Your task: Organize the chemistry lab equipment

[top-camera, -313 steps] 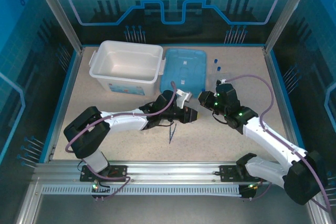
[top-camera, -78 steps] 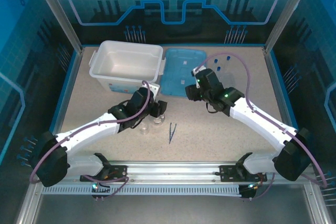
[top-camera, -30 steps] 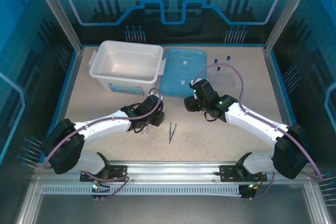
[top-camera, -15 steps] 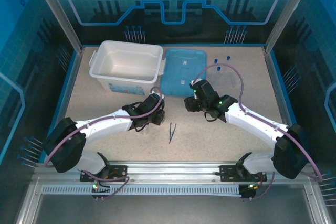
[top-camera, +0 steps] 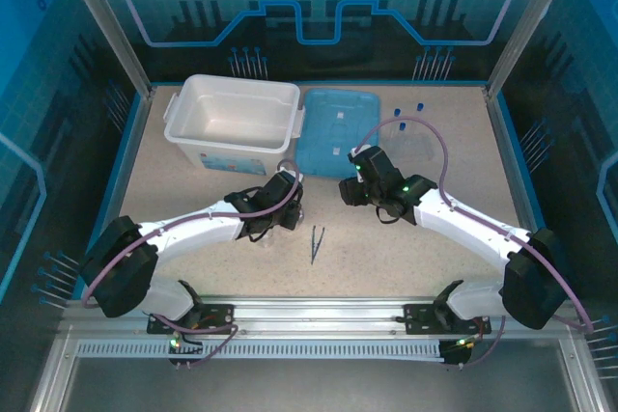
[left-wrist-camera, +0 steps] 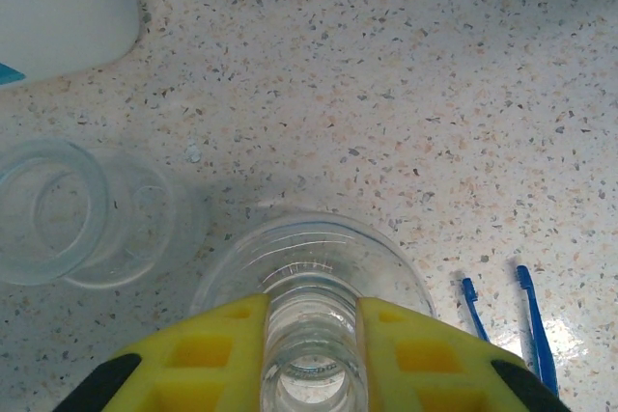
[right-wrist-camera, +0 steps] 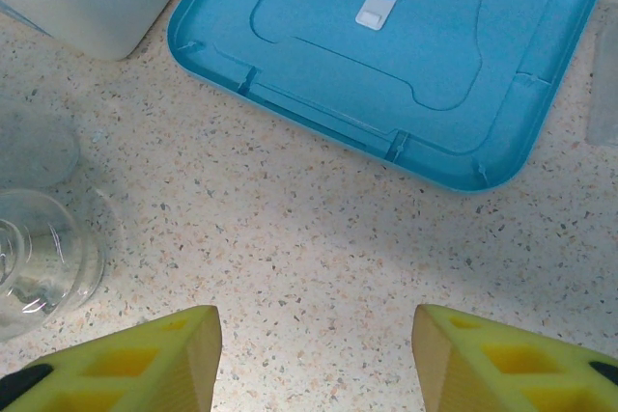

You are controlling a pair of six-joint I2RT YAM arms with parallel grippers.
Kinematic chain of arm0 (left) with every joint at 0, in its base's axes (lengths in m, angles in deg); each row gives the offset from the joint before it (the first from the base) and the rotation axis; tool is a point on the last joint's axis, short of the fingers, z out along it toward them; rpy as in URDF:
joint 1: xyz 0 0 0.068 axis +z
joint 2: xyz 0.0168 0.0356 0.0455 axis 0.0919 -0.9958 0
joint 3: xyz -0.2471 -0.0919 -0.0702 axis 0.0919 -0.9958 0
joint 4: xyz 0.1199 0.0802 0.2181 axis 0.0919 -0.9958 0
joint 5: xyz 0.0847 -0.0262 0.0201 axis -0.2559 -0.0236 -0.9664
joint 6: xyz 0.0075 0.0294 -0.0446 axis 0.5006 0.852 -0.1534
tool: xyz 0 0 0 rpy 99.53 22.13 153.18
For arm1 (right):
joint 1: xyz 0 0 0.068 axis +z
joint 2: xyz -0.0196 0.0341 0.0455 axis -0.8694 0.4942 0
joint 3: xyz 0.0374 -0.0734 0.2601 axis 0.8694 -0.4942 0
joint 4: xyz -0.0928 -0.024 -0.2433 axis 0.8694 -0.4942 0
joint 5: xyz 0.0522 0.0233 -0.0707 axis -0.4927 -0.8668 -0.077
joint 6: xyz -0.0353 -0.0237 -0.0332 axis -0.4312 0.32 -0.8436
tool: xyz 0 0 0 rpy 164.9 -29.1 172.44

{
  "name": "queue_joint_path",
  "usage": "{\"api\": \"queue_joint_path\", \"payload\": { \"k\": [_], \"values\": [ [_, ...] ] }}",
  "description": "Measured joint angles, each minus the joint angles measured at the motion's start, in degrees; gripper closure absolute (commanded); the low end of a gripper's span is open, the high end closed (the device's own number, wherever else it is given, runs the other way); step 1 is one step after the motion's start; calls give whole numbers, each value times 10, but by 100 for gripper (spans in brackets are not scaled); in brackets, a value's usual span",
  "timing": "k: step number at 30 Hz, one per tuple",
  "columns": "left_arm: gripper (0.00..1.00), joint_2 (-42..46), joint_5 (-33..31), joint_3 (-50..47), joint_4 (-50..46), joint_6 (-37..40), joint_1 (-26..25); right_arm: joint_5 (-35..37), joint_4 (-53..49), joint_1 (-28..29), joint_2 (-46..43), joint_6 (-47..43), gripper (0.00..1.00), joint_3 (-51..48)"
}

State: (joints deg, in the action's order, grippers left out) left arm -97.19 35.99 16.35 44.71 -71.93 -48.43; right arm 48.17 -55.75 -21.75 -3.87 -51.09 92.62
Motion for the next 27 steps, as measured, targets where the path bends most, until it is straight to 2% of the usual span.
{"api": "queue_joint_path", "payload": {
  "k": [7, 14, 20, 27],
  "values": [
    [88, 8, 0, 7, -23, 0, -2, 0, 0, 0, 0, 0, 44, 0],
    [90, 43, 3, 53, -76, 4, -4, 0, -3, 0, -2, 0, 44, 0],
    [90, 54, 7, 156, -134, 14, -5, -5, -21, -4, -7, -1, 44, 12],
    [91, 27, 6, 329, -183, 45, 7, -22, -34, -21, -8, -7, 45, 64]
  ]
}}
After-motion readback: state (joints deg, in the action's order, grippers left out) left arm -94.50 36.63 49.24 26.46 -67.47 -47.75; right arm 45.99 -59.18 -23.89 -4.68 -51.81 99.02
